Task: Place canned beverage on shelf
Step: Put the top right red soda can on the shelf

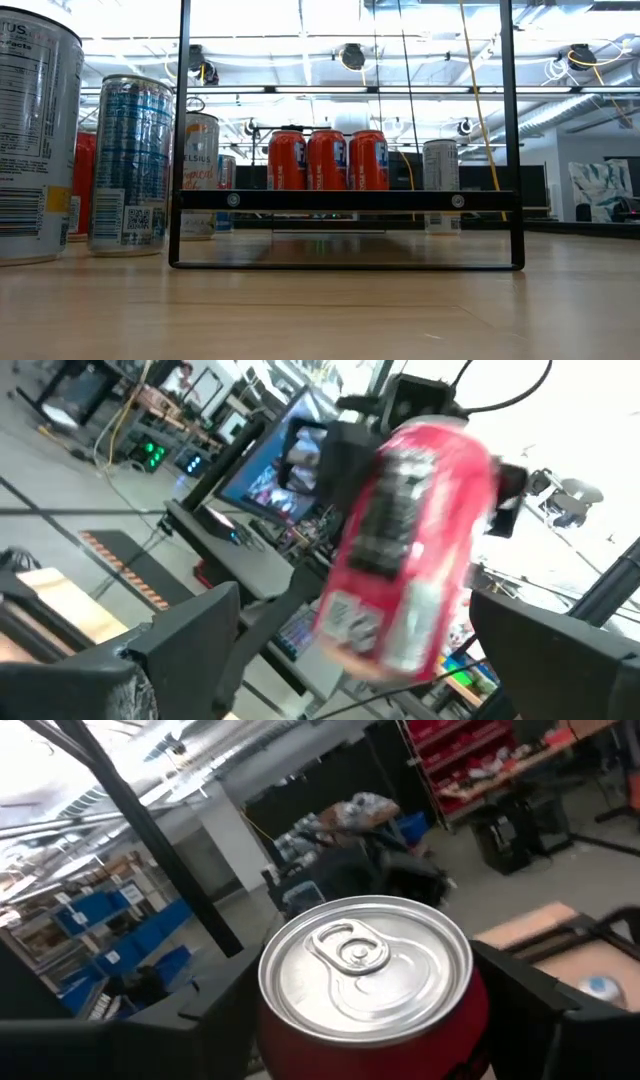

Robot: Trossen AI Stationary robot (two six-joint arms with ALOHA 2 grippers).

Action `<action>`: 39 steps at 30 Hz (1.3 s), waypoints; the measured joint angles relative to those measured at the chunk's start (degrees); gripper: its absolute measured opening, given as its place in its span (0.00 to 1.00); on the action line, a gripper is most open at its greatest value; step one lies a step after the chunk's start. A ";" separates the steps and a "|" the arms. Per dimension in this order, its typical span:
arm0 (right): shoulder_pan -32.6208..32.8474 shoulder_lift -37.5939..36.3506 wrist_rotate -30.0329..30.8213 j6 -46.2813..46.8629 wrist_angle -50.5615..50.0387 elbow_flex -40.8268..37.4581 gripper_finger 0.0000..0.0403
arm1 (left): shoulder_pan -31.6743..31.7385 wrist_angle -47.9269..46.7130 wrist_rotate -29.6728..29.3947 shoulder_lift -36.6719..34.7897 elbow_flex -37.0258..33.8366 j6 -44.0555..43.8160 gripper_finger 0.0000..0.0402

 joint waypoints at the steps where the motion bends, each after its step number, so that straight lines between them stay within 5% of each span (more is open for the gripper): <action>1: -0.17 -0.22 0.07 -0.04 -0.85 0.00 0.66 | 0.00 -0.07 -0.38 -0.30 0.00 0.61 0.99; 12: -0.38 -0.20 0.65 -2.07 -10.17 0.00 0.66 | -0.12 -1.42 -2.02 -2.03 0.00 2.43 0.99; 24: -0.39 2.23 10.23 0.45 -10.16 0.00 0.66 | -3.58 -6.98 -6.64 -2.10 0.00 7.02 0.99; 39: -0.39 6.48 10.48 1.45 -7.78 0.00 0.66 | -3.98 -12.45 -8.60 -2.10 0.00 12.64 0.99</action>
